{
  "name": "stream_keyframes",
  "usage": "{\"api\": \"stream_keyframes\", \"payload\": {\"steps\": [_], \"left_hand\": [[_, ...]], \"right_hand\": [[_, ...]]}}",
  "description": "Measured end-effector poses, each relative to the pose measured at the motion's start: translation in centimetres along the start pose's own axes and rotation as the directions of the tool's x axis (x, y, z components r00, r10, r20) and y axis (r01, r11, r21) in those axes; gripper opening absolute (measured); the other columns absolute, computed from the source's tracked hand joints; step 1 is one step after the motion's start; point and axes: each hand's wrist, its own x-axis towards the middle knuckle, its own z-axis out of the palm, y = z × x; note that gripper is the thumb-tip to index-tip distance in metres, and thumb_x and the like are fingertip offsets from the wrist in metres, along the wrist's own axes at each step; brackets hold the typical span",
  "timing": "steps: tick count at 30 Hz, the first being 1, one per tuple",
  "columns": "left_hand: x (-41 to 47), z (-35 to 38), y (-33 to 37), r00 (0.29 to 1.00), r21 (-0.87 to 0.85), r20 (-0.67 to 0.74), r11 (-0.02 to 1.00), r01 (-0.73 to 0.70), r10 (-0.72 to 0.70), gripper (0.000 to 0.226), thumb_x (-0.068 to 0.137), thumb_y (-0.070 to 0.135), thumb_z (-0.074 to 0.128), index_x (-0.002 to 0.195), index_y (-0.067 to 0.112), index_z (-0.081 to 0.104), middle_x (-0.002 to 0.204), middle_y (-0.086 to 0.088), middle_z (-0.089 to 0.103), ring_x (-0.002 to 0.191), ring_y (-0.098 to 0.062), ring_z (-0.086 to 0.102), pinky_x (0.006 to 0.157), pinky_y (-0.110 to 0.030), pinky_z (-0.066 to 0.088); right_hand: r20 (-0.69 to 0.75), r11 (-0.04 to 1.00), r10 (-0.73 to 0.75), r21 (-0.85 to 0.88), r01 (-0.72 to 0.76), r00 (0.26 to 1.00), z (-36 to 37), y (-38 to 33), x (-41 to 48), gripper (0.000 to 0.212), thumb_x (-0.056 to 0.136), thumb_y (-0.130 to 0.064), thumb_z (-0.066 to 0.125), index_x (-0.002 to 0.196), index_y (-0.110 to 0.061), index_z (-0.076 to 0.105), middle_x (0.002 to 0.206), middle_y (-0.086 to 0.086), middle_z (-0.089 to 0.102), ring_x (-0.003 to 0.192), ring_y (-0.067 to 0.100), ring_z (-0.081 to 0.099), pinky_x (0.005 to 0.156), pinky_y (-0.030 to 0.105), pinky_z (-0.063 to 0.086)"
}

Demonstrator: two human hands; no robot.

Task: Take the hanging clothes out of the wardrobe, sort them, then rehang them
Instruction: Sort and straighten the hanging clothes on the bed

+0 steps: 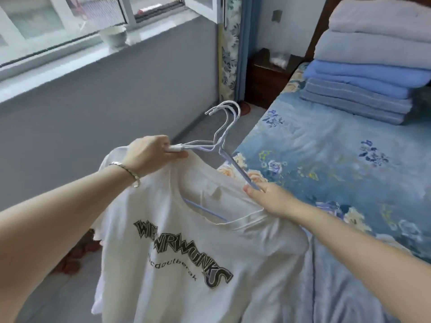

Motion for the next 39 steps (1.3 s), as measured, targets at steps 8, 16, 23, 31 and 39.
{"api": "stream_keyframes", "payload": {"steps": [8,16,23,31,39], "left_hand": [[9.1,17.2,0.5,0.967,0.191,0.097,0.949,-0.249,0.234,0.045,0.08,0.056,0.058,0.066,0.015,0.066,0.078,-0.004,0.062,0.082,-0.03,0.056,0.075,-0.035,0.034],[18.1,31.8,3.6,0.96,-0.135,0.277,0.991,-0.007,0.044,0.026,0.093,0.026,0.055,0.103,0.004,0.065,0.105,-0.012,0.048,0.093,-0.035,0.057,0.069,-0.029,0.033],[21.1,41.5,4.8,0.875,-0.199,0.474,0.98,-0.008,0.103,0.027,0.095,0.023,0.053,0.114,0.009,0.066,0.135,-0.011,0.049,0.127,-0.021,0.044,0.096,-0.023,0.029],[12.2,42.6,13.5,0.588,-0.069,0.794,0.984,-0.166,0.155,0.028,0.094,0.019,0.042,0.108,0.009,0.063,0.115,-0.011,0.063,0.107,-0.028,0.058,0.084,-0.028,0.043],[-1.7,36.9,29.6,0.359,-0.055,0.89,0.847,-0.529,0.282,0.04,0.093,0.037,0.041,0.12,0.01,0.057,0.128,-0.008,0.056,0.12,-0.027,0.052,0.096,-0.031,0.041]], "right_hand": [[-0.425,0.855,0.319,-0.257,-0.451,0.847,2.6,10.3,11.5,0.034,0.086,-0.051,0.056,0.101,-0.022,0.068,0.109,0.008,0.055,0.108,0.029,0.053,0.084,0.032,0.041],[-0.448,0.752,0.465,-0.255,-0.608,0.763,4.4,19.9,22.8,0.033,0.096,-0.04,0.043,0.106,-0.013,0.06,0.107,0.015,0.066,0.105,0.034,0.06,0.081,0.034,0.045],[-0.337,0.835,0.494,-0.074,-0.546,0.802,6.1,28.3,28.6,0.033,0.097,-0.019,0.039,0.128,-0.01,0.047,0.121,0.019,0.06,0.113,0.036,0.055,0.089,0.038,0.042],[0.043,0.736,0.677,-0.049,-0.675,0.735,8.2,33.3,18.1,0.024,0.097,-0.021,0.036,0.098,-0.012,0.058,0.119,0.013,0.06,0.111,0.027,0.056,0.085,0.028,0.043],[0.01,0.6,0.793,0.164,-0.783,0.609,3.7,36.7,-3.5,0.024,0.096,-0.022,0.039,0.105,-0.011,0.059,0.112,0.011,0.062,0.089,0.022,0.056,0.074,0.026,0.041]]}}
